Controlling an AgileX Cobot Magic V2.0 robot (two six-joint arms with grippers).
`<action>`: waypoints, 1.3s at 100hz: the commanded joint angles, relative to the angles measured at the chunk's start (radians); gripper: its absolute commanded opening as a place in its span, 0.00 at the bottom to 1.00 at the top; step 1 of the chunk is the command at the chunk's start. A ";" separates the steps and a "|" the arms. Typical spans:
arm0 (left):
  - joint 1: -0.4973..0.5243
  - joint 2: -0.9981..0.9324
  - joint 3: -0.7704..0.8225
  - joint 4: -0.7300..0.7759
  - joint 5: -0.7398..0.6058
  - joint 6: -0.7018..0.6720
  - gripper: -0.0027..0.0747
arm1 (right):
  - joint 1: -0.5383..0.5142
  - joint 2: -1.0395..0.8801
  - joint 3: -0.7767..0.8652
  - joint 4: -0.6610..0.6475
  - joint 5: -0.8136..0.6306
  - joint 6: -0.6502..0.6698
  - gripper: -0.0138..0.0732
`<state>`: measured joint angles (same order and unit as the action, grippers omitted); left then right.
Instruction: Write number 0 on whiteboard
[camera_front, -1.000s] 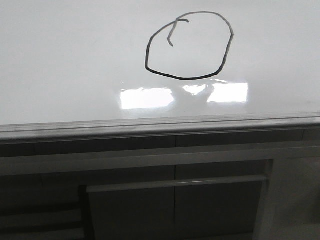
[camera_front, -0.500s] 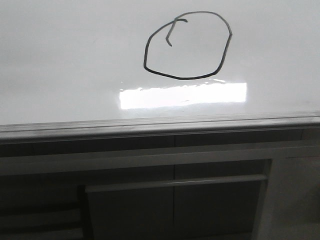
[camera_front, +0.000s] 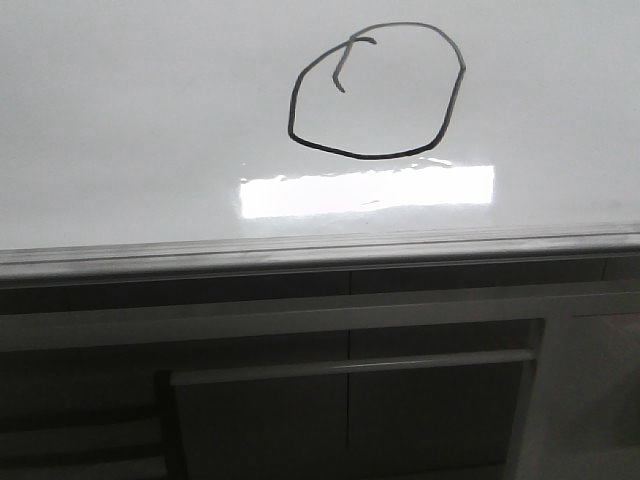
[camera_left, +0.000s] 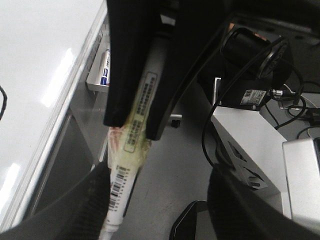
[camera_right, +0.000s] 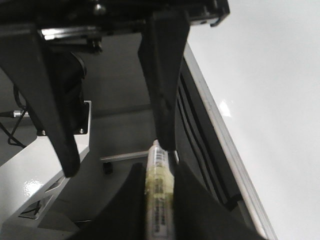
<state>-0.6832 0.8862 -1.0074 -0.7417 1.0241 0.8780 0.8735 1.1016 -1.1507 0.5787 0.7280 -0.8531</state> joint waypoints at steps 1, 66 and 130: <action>0.001 0.002 -0.035 -0.046 -0.029 0.002 0.54 | 0.004 -0.014 -0.028 0.043 -0.068 -0.013 0.10; 0.001 0.049 -0.035 0.009 -0.071 0.002 0.01 | 0.002 -0.014 -0.028 0.079 -0.064 -0.013 0.12; 0.011 0.109 0.057 -0.024 -0.888 -0.130 0.01 | -0.391 -0.345 0.014 -0.072 -0.103 0.043 0.45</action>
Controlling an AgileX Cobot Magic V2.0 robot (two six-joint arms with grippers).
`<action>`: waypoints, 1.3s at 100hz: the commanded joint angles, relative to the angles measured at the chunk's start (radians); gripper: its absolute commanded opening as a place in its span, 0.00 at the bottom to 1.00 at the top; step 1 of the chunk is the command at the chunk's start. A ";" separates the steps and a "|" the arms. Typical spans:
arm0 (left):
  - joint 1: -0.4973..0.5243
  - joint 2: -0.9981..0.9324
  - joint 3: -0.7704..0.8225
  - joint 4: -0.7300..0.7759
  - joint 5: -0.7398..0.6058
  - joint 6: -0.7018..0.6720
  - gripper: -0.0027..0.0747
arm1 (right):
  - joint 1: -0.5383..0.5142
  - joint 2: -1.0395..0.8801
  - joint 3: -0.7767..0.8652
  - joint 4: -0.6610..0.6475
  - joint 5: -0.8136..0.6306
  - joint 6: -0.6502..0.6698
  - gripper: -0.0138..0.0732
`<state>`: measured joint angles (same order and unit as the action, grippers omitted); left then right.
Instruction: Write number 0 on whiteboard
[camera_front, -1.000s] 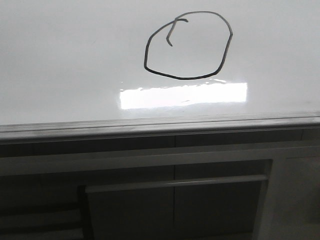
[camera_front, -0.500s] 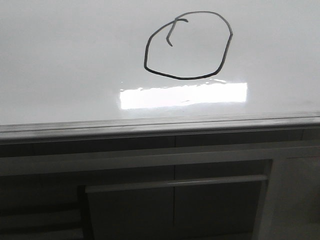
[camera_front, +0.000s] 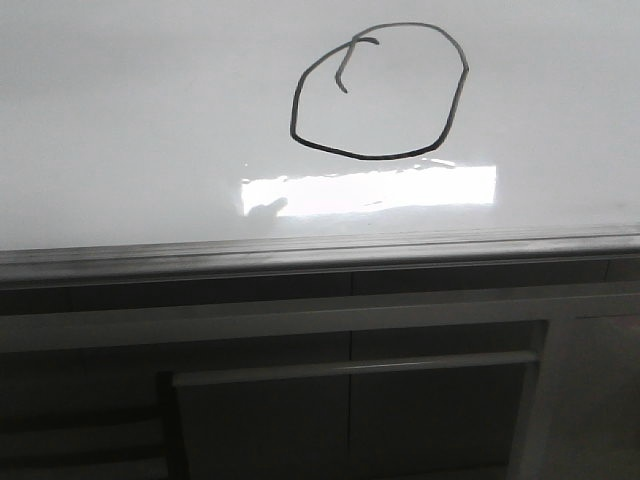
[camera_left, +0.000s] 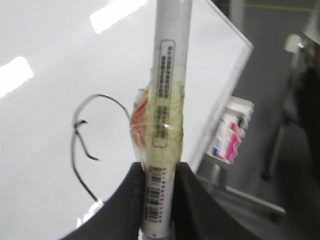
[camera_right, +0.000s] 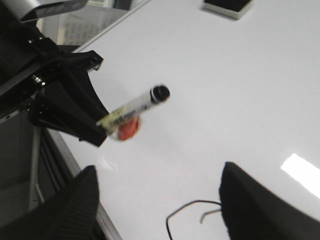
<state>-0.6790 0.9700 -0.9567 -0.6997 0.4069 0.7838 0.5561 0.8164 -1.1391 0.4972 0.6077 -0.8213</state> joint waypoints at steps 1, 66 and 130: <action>0.009 0.034 0.013 -0.080 -0.325 -0.044 0.01 | -0.091 -0.069 0.010 0.009 0.030 0.011 0.39; 0.123 0.396 0.027 -0.426 -0.579 -0.049 0.49 | -0.149 -0.218 0.261 0.018 0.054 0.073 0.08; 0.119 0.068 0.042 -0.437 -0.450 0.040 0.46 | -0.149 -0.234 0.328 0.051 -0.106 0.073 0.08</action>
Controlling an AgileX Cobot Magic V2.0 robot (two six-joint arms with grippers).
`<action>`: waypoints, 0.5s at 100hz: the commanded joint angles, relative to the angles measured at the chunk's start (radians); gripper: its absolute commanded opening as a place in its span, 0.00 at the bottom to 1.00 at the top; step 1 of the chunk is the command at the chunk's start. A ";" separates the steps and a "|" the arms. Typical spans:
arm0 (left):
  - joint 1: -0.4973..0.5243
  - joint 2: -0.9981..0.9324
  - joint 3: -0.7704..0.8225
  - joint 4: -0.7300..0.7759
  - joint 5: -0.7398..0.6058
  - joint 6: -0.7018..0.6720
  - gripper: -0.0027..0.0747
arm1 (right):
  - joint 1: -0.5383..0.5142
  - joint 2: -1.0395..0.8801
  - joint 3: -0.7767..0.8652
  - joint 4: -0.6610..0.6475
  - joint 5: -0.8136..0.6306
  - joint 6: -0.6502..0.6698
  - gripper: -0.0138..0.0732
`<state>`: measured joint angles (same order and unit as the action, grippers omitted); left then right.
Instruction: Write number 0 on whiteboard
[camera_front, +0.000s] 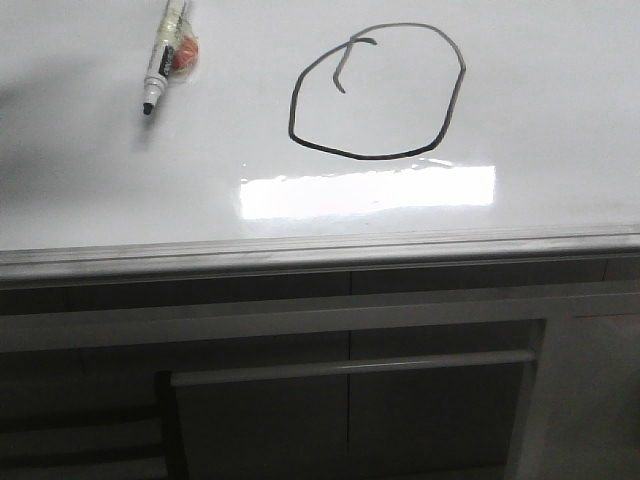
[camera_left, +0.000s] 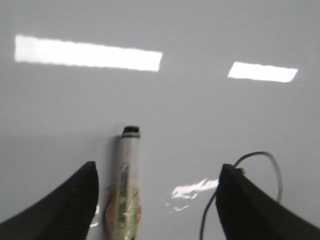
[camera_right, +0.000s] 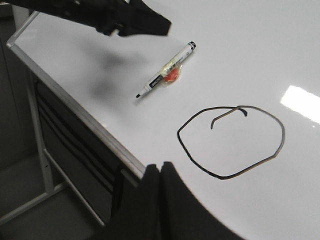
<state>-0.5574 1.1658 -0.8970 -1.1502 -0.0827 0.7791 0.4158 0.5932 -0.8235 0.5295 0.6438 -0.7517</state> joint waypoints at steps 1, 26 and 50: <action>-0.003 -0.150 -0.017 0.019 0.059 0.051 0.42 | -0.009 -0.011 0.018 0.018 -0.152 0.004 0.08; -0.003 -0.512 0.101 0.285 0.484 0.085 0.01 | -0.009 -0.141 0.334 0.055 -0.632 0.004 0.08; -0.003 -0.656 0.213 0.318 0.531 0.085 0.01 | -0.009 -0.184 0.450 0.058 -0.668 0.004 0.08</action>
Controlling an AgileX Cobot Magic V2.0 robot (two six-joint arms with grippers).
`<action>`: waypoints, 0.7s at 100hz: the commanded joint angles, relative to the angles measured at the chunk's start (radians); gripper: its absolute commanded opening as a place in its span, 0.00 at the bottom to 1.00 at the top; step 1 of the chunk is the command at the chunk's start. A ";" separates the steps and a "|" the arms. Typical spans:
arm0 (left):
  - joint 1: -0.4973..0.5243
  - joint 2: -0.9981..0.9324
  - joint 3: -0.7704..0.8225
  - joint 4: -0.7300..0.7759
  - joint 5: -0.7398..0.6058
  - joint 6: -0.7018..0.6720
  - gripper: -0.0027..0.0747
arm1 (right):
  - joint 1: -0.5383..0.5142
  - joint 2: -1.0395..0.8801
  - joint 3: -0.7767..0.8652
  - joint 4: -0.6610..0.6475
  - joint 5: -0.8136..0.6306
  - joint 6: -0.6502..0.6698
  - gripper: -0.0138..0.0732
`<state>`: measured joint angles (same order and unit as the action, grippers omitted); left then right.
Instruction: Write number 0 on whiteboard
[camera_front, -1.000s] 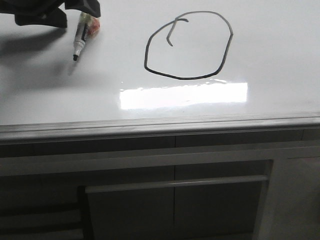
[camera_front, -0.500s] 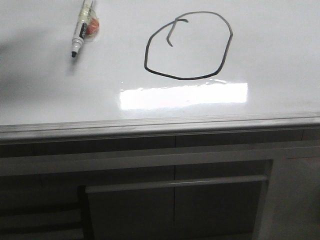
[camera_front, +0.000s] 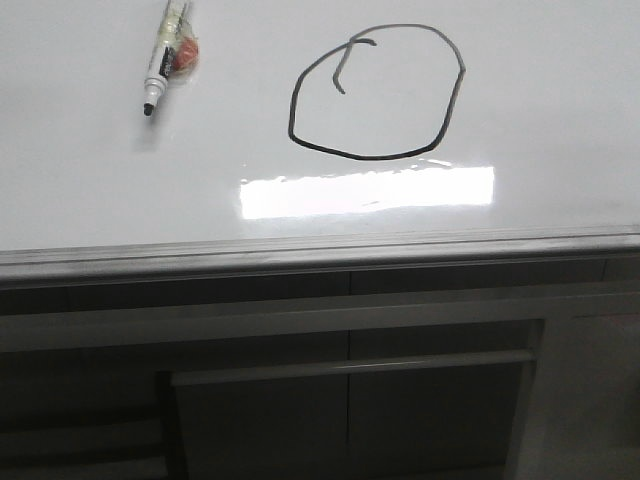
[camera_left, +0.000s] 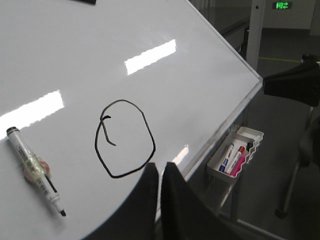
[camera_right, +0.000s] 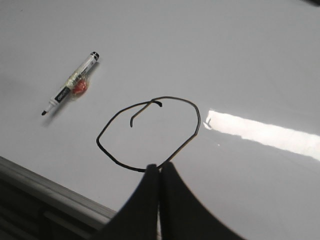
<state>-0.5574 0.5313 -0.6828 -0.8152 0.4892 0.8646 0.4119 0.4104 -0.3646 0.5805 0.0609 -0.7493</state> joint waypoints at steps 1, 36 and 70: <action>-0.003 -0.022 0.001 -0.017 -0.041 0.000 0.01 | -0.005 -0.001 -0.007 0.007 -0.085 0.001 0.08; -0.003 -0.027 0.003 -0.019 -0.034 0.000 0.01 | -0.005 -0.001 -0.001 0.007 -0.083 0.001 0.08; 0.003 -0.035 0.040 0.043 -0.154 0.018 0.01 | -0.005 -0.001 -0.001 0.007 -0.083 0.001 0.08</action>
<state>-0.5574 0.5004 -0.6416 -0.8004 0.4533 0.8690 0.4120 0.4086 -0.3377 0.5827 0.0530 -0.7493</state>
